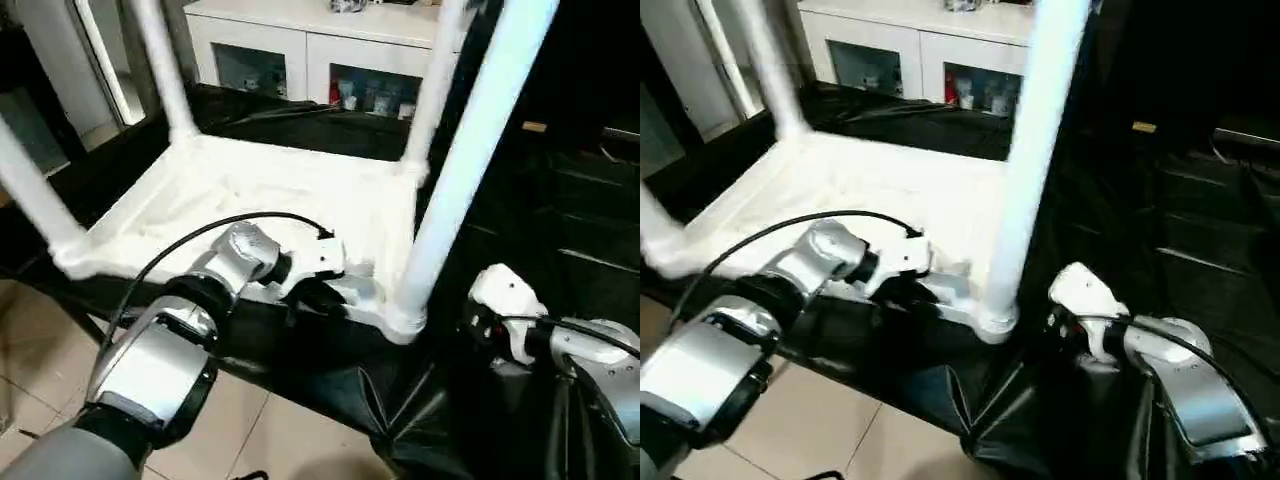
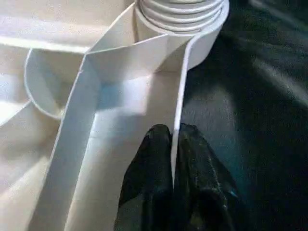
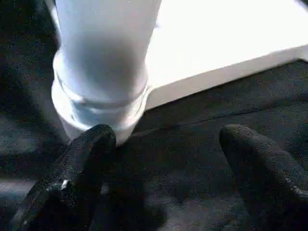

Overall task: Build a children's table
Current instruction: Rotate table base, then rotate leg to tighten

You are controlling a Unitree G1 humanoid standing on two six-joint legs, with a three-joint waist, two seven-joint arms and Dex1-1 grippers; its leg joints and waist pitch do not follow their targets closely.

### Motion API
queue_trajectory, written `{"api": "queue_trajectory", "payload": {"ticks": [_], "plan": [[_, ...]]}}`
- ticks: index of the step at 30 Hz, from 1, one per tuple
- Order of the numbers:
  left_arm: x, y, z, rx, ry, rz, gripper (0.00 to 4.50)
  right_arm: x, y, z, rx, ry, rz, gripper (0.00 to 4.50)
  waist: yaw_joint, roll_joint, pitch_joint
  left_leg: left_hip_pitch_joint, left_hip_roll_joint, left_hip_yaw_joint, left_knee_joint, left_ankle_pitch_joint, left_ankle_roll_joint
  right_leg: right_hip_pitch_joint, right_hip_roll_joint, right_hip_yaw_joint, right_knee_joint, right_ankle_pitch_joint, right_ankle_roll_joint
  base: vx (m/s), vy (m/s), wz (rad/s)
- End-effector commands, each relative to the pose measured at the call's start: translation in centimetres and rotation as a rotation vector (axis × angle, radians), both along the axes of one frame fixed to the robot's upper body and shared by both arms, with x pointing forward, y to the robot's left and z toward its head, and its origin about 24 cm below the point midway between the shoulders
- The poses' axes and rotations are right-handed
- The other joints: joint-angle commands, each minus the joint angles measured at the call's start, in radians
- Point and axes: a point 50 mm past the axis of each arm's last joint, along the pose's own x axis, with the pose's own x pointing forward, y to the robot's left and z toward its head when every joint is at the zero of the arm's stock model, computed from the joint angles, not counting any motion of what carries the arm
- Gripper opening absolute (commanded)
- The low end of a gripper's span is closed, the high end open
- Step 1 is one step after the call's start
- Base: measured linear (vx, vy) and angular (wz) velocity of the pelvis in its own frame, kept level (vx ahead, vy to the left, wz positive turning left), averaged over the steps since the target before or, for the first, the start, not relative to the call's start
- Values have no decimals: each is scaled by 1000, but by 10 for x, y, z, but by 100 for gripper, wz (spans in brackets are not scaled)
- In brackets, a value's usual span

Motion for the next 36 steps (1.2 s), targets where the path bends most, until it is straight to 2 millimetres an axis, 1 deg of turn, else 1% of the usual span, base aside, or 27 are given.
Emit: {"api": "queue_trajectory", "payload": {"ticks": [1,2,4,5,7,8,9,10,11,12,13,14,15,16,17,19,20,22,23,24,25,26,28,30,31,33,36], "plan": [[1,12,-9,-11,-11,133,4,3,-3,2,38,-11,-48,392,7,-19,-61,-1,5,0,-62,-200,87,62,-47,23,-84,-216,-239,0,0,0],[-1,15,-13,-7,-10,142,3,3,-3,1,46,-13,-59,392,7,-20,-59,-3,5,-1,-64,-201,87,63,-47,22,-87,-240,-229,0,0,0],[-5,17,-19,-11,5,147,1,3,-4,-1,52,-19,-80,392,6,-18,-61,-4,6,-2,-64,-190,84,62,-47,22,-86,-239,-223,0,0,0],[-7,21,-22,-10,-6,170,1,5,-4,-1,72,-27,-103,392,6,-18,-61,0,6,0,-63,-199,83,58,-46,24,-87,-238,-226,0,0,0],[-8,24,-25,-13,-24,198,1,7,-4,-1,95,-34,-129,392,3,-16,-61,1,5,1,-63,-207,84,55,-44,24,-89,-240,-230,0,0,0],[-9,25,-26,-15,-29,201,1,7,-4,-1,101,-35,-134,392,3,-23,-61,2,5,2,-63,-212,84,54,-43,23,-90,-250,-227,0,0,0],[-9,26,-26,-18,-35,204,1,8,-3,-1,109,-37,-140,392,3,-19,-60,1,6,1,-65,-215,83,54,-45,23,-89,-264,-222,0,0,0],[-10,29,-27,-33,-49,212,1,9,-1,-1,131,-36,-145,392,1,-24,-57,0,5,1,-67,-226,81,53,-44,22,-93,-303,-204,0,0,0],[-10,29,-27,-33,-49,212,1,9,-1,-1,131,-36,-145,392,0,-22,-57,0,6,0,-68,-230,79,52,-45,22,-93,-315,-199,0,0,0],[-12,32,-26,-40,-76,201,1,9,2,-2,142,-33,-138,392,-2,-24,-57,-2,7,-2,-69,-232,78,52,-46,22,-93,-326,-192,0,0,0],[-16,37,-25,-68,-117,176,1,9,7,-4,155,-26,-119,392,-5,-23,-56,-3,6,-1,-70,-234,77,51,-44,22,-94,-334,-187,0,0,0],[-16,37,-25,-68,-117,176,1,9,7,-4,155,-26,-119,392,-5,-30,-58,-4,8,-3,-70,-231,79,51,-47,23,-91,-337,-181,0,0,0],[-18,39,-24,-92,-135,155,1,9,11,-4,160,-23,-98,392,-8,-32,-58,-4,9,-3,-71,-231,78,50,-47,23,-92,-335,-181,0,0,0],[-20,39,-23,-111,-147,143,1,10,14,-4,165,-22,-80,392,-13,-32,-58,-2,10,-1,-70,-236,78,46,-45,23,-92,-329,-181,0,0,0],[-22,40,-22,-130,-152,136,1,10,16,-4,170,-21,-61,392,-12,-30,-60,-3,11,-2,-70,-232,76,46,-48,24,-89,-320,-186,0,0,0],[-25,39,-20,-168,-138,114,1,11,22,-2,198,-16,-11,392,-15,-38,-58,-2,11,1,-71,-227,81,43,-46,25,-88,-305,-186,0,0,0],[-25,39,-19,-176,-131,108,0,11,23,-1,208,-11,3,408,-13,-39,-58,0,12,2,-70,-220,83,42,-47,26,-87,-294,-190,0,0,0],[-27,38,-18,-183,-112,91,0,9,26,0,232,4,40,408,-9,-36,-58,1,16,3,-70,-210,87,41,-50,29,-84,-272,-202,0,0,0],[-27,39,-18,-179,-116,89,0,9,27,0,242,10,54,421,-8,-39,-58,1,16,3,-70,-207,88,42,-49,29,-83,-264,-204,0,0,0],[-27,39,-18,-175,-113,89,0,8,28,1,246,13,66,443,-4,-39,-58,1,15,4,-69,-201,88,42,-49,29,-82,-255,-205,0,0,0],[-27,39,-18,-169,-106,87,0,8,30,1,247,17,84,448,-1,-38,-58,1,15,4,-70,-195,87,43,-50,29,-80,-249,-205,0,0,0],[-27,40,-18,-164,-103,84,0,8,31,1,236,13,92,448,1,-37,-57,0,14,4,-70,-197,82,43,-49,29,-82,-254,-202,0,0,0],[-27,40,-17,-154,-99,71,0,8,34,0,223,9,113,448,3,-41,-56,0,13,4,-71,-200,75,44,-50,30,-83,-270,-193,0,0,0],[-27,40,-17,-152,-98,65,0,8,35,0,224,11,125,448,4,-40,-56,1,13,4,-71,-204,71,43,-51,30,-84,-287,-186,0,0,0],[-27,40,-16,-150,-97,60,0,6,39,-1,221,22,160,448,4,-36,-56,2,13,4,-72,-205,70,42,-51,30,-84,-288,-187,0,0,0],[-26,38,-15,-153,-97,51,0,6,43,-4,210,28,182,448,4,-39,-56,1,14,4,-71,-208,70,43,-50,30,-84,-282,-188,0,0,0],[-26,36,-13,-160,-93,42,0,12,45,-5,216,15,154,448,5,-38,-57,3,13,5,-72,-203,64,40,-49,30,-82,-271,-199,0,0,0]]}}
